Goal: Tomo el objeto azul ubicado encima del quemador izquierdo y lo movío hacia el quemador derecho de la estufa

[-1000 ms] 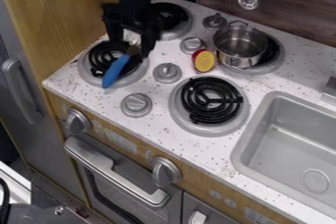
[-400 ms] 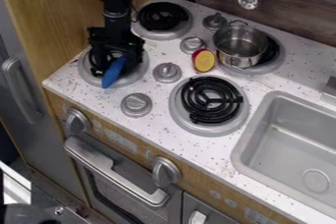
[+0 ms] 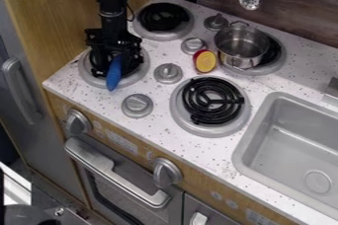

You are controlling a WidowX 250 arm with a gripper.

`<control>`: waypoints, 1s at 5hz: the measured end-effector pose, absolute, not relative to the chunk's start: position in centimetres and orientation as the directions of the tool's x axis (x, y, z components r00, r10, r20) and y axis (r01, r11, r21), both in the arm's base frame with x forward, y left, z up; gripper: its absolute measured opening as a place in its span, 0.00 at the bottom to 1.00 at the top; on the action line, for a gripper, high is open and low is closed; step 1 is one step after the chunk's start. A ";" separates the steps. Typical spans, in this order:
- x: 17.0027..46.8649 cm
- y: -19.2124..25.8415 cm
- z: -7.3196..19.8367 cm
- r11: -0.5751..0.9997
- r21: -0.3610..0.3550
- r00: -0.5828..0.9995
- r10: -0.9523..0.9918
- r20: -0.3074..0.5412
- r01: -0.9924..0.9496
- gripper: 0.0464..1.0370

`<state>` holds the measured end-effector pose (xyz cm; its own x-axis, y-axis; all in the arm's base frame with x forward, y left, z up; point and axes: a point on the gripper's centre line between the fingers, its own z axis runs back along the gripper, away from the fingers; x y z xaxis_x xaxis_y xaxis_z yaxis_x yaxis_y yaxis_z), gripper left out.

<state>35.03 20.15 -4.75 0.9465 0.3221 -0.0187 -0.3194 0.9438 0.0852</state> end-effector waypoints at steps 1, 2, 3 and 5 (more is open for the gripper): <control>35.0 19.4 -4.8 0.951 0.079 0.953 0.302 -0.022 -0.299 0.40; 35.1 18.4 -4.5 0.958 0.082 0.961 0.277 0.001 -0.276 0.31; 35.1 15.6 -3.0 0.972 0.088 0.976 0.218 0.027 -0.220 0.31; 34.3 7.3 -0.2 0.993 0.097 0.994 0.059 0.089 -0.067 0.31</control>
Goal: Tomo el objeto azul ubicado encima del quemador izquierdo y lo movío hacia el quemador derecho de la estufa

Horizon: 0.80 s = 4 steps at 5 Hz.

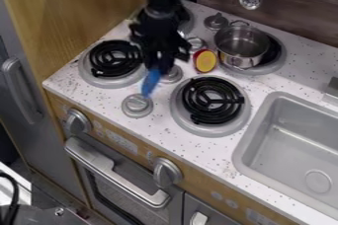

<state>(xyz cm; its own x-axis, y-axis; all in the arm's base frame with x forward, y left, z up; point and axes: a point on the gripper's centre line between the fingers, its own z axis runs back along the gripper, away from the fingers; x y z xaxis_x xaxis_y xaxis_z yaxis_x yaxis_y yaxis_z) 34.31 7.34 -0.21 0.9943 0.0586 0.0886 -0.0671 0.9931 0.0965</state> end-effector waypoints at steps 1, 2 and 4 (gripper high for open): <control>34.1 3.5 -0.9 0.997 0.078 0.997 -0.022 0.079 0.016 0.31; 33.7 1.1 -2.4 0.995 0.063 0.996 -0.080 0.043 0.077 0.31; 34.6 -1.1 -5.0 0.989 0.040 0.990 -0.142 -0.024 0.143 0.31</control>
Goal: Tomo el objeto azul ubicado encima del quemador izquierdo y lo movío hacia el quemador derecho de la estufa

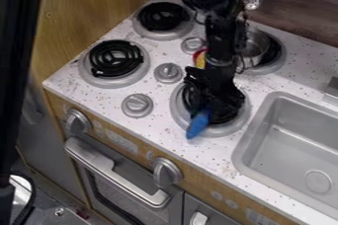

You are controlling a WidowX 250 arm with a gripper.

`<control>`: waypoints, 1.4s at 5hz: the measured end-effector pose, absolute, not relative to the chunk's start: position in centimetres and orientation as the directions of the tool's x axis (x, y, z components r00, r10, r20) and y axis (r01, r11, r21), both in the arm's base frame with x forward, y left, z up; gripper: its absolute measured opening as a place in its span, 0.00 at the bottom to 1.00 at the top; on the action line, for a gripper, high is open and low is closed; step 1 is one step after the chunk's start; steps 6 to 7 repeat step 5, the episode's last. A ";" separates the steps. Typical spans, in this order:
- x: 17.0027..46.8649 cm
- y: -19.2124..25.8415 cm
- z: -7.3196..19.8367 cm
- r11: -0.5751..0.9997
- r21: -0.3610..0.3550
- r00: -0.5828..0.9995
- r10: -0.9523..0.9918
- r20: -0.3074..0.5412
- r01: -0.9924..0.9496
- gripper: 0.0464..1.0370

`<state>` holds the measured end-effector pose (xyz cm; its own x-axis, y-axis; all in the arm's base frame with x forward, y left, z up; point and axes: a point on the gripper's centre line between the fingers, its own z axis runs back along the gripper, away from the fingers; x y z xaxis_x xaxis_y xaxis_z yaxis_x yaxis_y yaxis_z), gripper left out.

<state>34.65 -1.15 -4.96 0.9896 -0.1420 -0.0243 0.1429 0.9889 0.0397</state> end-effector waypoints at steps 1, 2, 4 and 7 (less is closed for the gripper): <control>35.2 -1.0 -4.9 0.990 0.042 0.991 -0.135 -0.024 0.136 0.31; 35.3 -0.4 -4.8 0.991 0.051 0.992 -0.121 -0.028 0.123 0.38; 35.2 0.5 0.0 0.995 0.069 0.990 -0.082 0.111 0.074 0.94; 34.4 0.7 0.9 0.994 0.069 0.987 -0.090 0.134 0.081 0.96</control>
